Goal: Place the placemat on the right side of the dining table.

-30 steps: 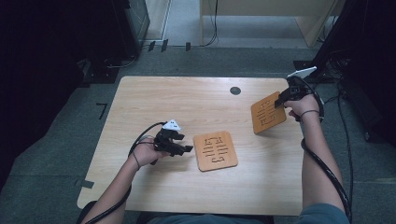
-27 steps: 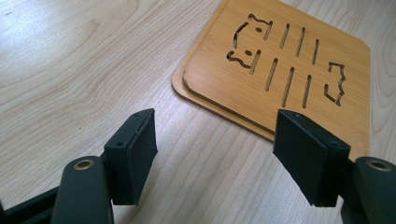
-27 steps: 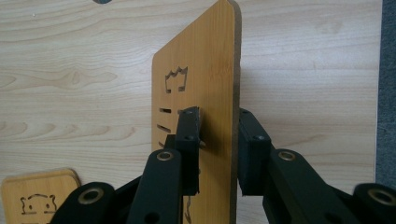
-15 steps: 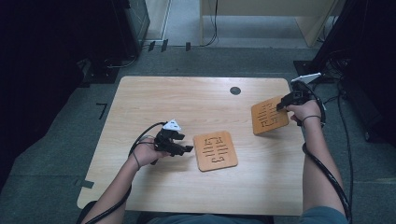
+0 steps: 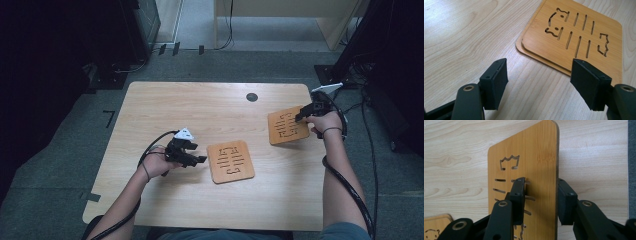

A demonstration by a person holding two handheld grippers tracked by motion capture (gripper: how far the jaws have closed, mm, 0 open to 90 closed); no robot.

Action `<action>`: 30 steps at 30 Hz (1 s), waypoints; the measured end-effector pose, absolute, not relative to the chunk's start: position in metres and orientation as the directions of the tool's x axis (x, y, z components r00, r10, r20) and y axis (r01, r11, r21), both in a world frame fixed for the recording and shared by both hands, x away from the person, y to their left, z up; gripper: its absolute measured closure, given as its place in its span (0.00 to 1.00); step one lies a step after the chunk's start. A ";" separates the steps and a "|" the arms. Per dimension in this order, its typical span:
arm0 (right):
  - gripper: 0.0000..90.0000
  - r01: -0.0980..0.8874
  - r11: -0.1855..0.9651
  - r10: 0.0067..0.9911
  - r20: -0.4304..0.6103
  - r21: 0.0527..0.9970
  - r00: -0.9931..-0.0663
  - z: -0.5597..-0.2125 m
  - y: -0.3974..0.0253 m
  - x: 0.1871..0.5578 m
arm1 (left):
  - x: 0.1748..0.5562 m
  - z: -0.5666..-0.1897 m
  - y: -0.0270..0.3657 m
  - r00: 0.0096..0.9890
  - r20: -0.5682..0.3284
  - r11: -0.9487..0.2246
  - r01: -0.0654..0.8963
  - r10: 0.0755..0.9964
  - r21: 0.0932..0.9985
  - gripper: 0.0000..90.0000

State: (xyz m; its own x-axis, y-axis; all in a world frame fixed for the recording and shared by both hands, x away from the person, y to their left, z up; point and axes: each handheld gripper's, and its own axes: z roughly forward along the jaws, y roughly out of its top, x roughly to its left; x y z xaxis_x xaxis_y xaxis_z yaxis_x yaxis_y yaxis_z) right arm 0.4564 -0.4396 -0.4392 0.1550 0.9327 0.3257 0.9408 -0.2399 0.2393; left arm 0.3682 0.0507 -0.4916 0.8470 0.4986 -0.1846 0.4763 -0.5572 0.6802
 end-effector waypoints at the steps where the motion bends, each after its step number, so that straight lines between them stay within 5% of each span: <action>1: 0.70 0.941 -0.240 0.933 0.326 0.238 0.156 -0.441 -0.440 0.456 | 0.368 -0.492 0.051 0.847 -0.184 -0.558 0.476 0.499 0.680 0.32; 30: 0.61 0.944 -0.235 0.936 0.315 0.232 0.155 -0.470 -0.438 0.454 | 0.369 -0.490 0.053 0.848 -0.171 -0.552 0.466 0.502 0.692 0.32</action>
